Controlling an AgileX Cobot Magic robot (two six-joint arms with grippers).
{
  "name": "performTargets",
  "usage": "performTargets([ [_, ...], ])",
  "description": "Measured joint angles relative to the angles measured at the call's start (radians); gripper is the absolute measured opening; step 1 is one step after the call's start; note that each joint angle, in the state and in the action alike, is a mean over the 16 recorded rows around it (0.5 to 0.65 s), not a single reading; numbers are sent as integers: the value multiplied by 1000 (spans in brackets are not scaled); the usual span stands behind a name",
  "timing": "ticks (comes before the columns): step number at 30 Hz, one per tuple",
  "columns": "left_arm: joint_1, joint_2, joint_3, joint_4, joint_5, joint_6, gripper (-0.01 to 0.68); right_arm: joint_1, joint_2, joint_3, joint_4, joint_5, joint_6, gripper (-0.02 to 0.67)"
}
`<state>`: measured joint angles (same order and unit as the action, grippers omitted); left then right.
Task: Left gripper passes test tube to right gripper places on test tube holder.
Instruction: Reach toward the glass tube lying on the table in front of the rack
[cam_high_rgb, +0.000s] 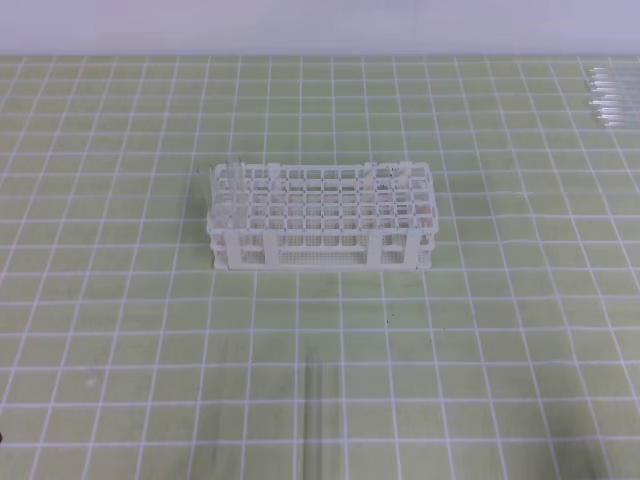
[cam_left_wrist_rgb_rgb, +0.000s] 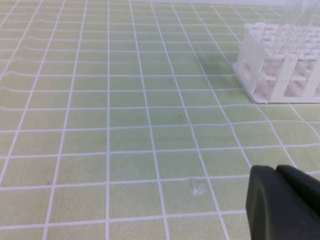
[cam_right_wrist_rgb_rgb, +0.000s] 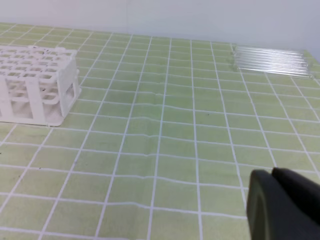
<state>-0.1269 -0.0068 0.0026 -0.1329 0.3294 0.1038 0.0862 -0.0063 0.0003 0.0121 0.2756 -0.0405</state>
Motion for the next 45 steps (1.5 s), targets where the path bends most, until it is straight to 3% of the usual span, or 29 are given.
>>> performTargets([
  [30,0,-10,6,-3,-20,0,-3,0,0,0,-16,0,0,-16],
  [41,0,-9,5,-83,-148,-1,-2,0,0,0,-120,-6,0,-17],
  [45,0,-5,3,-144,-196,-5,-2,0,1,0,-81,-24,1,-17],
])
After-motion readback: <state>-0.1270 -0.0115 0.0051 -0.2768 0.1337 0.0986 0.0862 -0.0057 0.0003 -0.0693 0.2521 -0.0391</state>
